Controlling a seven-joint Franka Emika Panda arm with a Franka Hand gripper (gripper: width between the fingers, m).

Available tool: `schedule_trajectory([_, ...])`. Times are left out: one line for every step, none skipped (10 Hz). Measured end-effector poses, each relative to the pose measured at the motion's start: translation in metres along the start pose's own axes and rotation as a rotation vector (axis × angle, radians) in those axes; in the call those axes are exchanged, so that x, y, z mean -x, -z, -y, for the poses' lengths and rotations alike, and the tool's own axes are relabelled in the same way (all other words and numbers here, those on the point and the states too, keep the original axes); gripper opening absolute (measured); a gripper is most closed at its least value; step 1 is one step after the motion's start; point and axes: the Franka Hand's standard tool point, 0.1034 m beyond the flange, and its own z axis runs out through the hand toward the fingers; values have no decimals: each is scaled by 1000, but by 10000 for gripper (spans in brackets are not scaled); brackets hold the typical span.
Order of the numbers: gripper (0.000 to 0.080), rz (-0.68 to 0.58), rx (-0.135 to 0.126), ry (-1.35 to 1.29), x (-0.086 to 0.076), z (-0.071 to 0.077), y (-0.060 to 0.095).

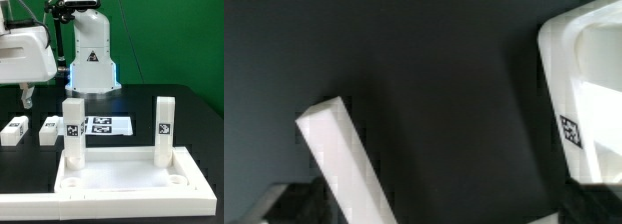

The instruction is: Assemble desk

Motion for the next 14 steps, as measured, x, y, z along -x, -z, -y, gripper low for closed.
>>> schedule_trajectory([649, 29, -19, -6, 2, -7, -2])
schedule_trajectory([649, 71, -46, 2, 9, -17, -8])
schedule_trajectory([649, 187, -75, -7, 23, -20, -12])
schedule_trajectory([649, 289, -112, -17, 30, -21, -13])
schedule_trajectory([649, 342, -124, -21, 35, -21, -18])
schedule_trajectory([649, 414, -135, -41, 44, -15, -21])
schedule_trajectory([649, 462, -141, -35, 44, -15, -22])
schedule_trajectory([649, 540, -155, -32, 47, -14, -23])
schedule_trajectory([649, 597, -164, -30, 47, -13, -26])
schedule_trajectory([649, 628, -164, -33, 48, -13, -30])
schedule_trajectory([649, 730, -172, -65, 67, -13, -42])
schedule_trajectory([649, 775, -171, -75, 77, -16, -55])
schedule_trajectory([649, 831, -171, -80, 89, -18, -57])
schedule_trajectory([649, 834, -176, -102, 93, -19, -61])
